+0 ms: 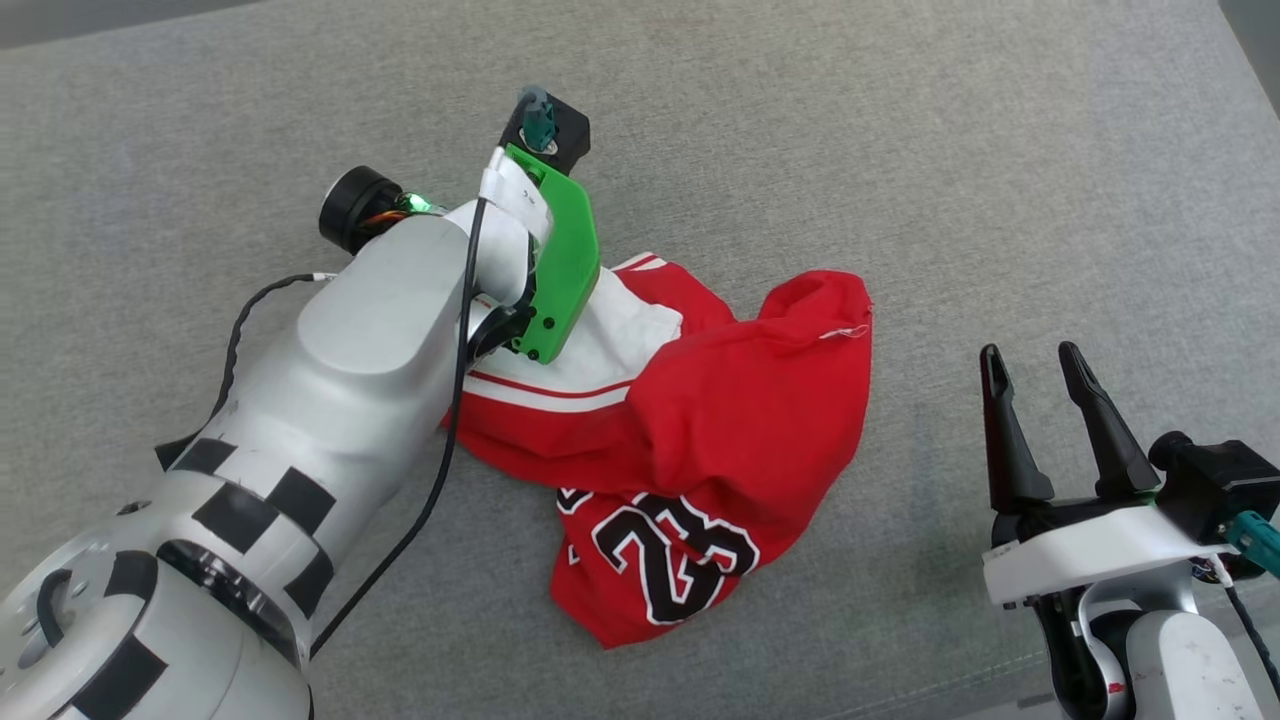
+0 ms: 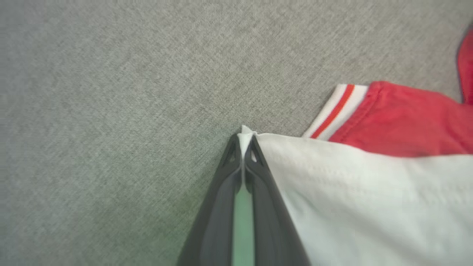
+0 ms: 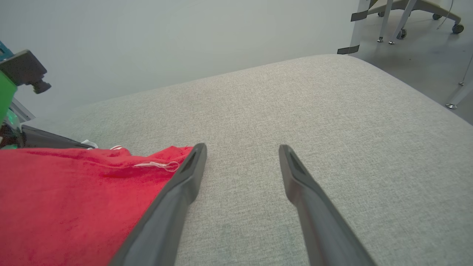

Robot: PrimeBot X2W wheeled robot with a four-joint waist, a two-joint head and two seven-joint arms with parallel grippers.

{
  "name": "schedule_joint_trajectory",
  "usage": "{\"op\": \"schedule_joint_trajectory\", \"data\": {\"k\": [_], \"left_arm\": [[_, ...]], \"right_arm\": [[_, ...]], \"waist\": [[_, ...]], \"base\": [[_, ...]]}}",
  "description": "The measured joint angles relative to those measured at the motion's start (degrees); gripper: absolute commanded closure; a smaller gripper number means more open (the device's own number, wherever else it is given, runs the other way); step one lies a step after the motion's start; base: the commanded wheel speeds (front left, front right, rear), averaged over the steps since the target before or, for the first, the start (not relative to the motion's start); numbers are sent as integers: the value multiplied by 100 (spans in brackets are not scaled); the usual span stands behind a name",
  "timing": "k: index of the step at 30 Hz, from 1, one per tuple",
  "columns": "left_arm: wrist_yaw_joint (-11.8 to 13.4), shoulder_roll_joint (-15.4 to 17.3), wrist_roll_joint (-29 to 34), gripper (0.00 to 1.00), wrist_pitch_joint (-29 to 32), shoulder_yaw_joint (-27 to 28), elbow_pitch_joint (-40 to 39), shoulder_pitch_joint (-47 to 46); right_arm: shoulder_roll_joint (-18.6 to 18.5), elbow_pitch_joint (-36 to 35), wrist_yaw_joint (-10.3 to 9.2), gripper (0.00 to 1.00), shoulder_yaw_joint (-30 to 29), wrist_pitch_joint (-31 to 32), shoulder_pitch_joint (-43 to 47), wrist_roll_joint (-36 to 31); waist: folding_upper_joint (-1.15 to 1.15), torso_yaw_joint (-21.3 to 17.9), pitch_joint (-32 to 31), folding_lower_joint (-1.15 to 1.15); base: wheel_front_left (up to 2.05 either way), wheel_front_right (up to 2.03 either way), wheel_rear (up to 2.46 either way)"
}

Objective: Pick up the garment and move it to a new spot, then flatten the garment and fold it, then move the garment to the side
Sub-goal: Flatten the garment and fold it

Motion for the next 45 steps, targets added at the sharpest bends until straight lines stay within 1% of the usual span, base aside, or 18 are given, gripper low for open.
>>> {"op": "schedule_joint_trajectory", "data": {"k": [4, 8, 12, 15, 18, 23, 25, 31, 34, 38, 41, 44, 45], "left_arm": [[-2, 35, -127, 100, -345, -63, -44, 2], [-2, 350, -213, 100, -808, 33, -87, -38], [0, 675, -326, 100, -1260, 286, -209, -116], [103, 967, -481, 100, -1522, 505, -372, -85], [274, 1316, -634, 100, -1796, 748, -597, 149], [692, 1892, -966, 100, -2230, 1072, -1169, 1154], [859, 2068, -1092, 100, -2348, 1173, -1451, 1607], [1492, 2512, -1594, 100, -2689, 1506, -2416, 3098], [1789, 2655, -1869, 100, -2871, 1674, -2867, 3861], [2135, 2698, -2342, 100, -3082, 1884, -3368, 4882], [2292, 2699, -2550, 100, -3270, 2008, -3604, 5446], [2375, 2688, -2686, 100, -3420, 2063, -3767, 5734], [2377, 2677, -2686, 98, -3473, 2070, -3823, 5770]], "right_arm": [[-1, -4, 0, 0, -74, 3, 2, 0], [1, -24, 0, 0, -159, 60, 19, -2], [0, -71, 0, 0, -258, 114, 60, -2], [-1, -121, 0, 0, -310, 155, 165, -2], [0, -147, 0, 0, -337, 189, 203, -3], [2, -176, 0, 0, -422, 241, 302, -3], [1, -199, 0, 0, -474, 255, 364, -3], [1, -205, 0, 0, -526, 375, 509, -24], [0, -213, 0, 0, -539, 416, 541, -57], [1, -220, 0, 0, -545, 483, 670, -62], [2, -226, 0, 0, -557, 516, 738, -62], [1, -244, 0, 0, -572, 559, 743, -62], [2, -254, 0, 0, -578, 566, 748, -63]], "waist": [[0, 139, -89, 0], [0, 304, -220, 0], [0, 472, -370, 0], [0, 594, -478, 0], [0, 694, -584, 0], [0, 826, -762, 0], [0, 883, -815, 0], [0, 1040, -1023, 0], [0, 1092, -1144, -1], [0, 1140, -1311, -1], [0, 1171, -1408, -1], [0, 1206, -1467, -1], [0, 1216, -1479, -1]], "base": [[0, 0, 0], [0, 0, 0], [0, 0, 0], [0, 0, 0], [0, 0, 0], [0, 0, 0], [0, 0, 0], [0, 0, 0], [0, 0, 0], [0, 0, 0], [0, 0, 0], [0, 0, 0], [0, 0, 0]]}}
